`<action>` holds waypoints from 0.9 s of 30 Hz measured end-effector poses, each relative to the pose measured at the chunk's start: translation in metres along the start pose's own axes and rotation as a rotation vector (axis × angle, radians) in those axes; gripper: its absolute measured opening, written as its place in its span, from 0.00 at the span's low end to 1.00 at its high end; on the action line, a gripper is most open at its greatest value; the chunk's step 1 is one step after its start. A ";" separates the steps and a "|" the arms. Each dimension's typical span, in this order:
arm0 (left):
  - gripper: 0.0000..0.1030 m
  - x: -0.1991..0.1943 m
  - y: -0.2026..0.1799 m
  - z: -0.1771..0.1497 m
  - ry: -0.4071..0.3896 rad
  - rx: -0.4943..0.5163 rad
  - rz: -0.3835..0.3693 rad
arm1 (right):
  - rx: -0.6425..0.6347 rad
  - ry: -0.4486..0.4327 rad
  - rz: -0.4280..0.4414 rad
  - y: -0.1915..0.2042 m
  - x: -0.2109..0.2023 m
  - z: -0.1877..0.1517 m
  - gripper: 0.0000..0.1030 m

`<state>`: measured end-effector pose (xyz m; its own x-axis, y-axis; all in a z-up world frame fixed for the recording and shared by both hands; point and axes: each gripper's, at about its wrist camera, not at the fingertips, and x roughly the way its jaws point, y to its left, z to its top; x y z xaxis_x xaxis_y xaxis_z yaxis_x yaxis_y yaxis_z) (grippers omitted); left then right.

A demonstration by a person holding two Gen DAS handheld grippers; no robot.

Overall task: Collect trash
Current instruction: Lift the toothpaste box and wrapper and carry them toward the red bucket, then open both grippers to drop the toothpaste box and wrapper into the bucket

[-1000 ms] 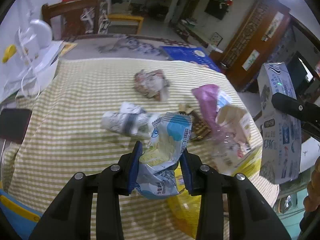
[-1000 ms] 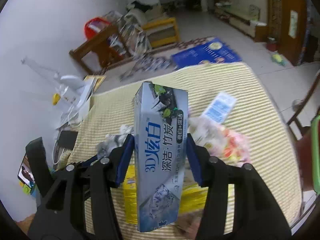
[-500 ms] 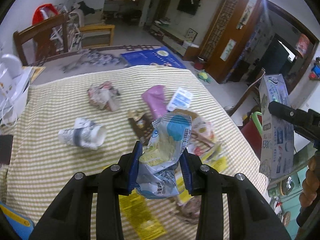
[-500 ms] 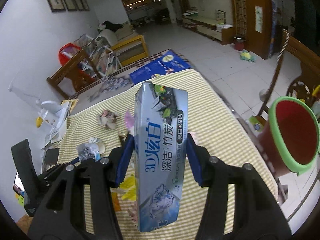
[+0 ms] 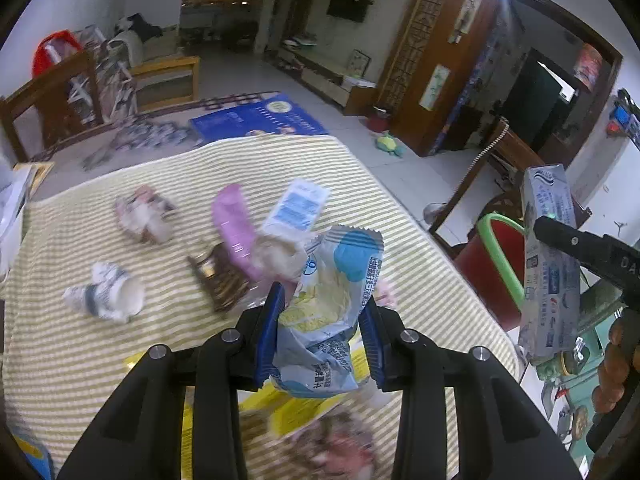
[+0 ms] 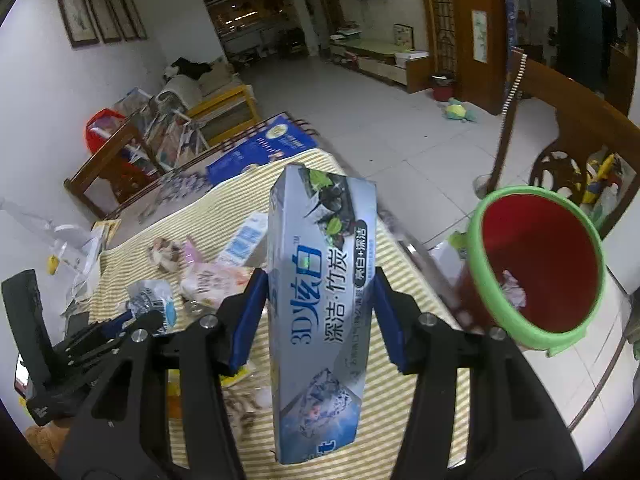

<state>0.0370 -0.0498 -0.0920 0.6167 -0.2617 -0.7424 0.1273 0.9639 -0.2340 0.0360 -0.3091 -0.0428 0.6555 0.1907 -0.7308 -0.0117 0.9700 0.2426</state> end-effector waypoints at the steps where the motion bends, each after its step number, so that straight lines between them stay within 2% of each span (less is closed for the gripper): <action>1: 0.34 0.003 -0.009 0.004 -0.002 0.011 -0.006 | 0.008 -0.002 -0.007 -0.008 -0.001 0.002 0.50; 15: 0.34 0.045 -0.091 0.023 0.031 0.076 -0.043 | 0.149 0.031 -0.128 -0.135 0.012 0.012 0.50; 23: 0.34 0.062 -0.129 0.024 0.053 0.091 -0.046 | 0.183 0.056 -0.180 -0.183 0.028 0.014 0.54; 24: 0.34 0.064 -0.134 0.025 0.056 0.096 -0.048 | 0.188 0.051 -0.187 -0.188 0.028 0.013 0.61; 25: 0.34 0.066 -0.140 0.024 0.058 0.100 -0.051 | 0.194 0.042 -0.194 -0.194 0.026 0.013 0.71; 27: 0.33 0.072 -0.155 0.026 0.065 0.116 -0.063 | 0.212 0.017 -0.196 -0.205 0.019 0.013 0.73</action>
<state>0.0821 -0.2169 -0.0933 0.5534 -0.3212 -0.7685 0.2558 0.9436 -0.2103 0.0603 -0.5060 -0.0982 0.6172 0.0072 -0.7868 0.2730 0.9359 0.2228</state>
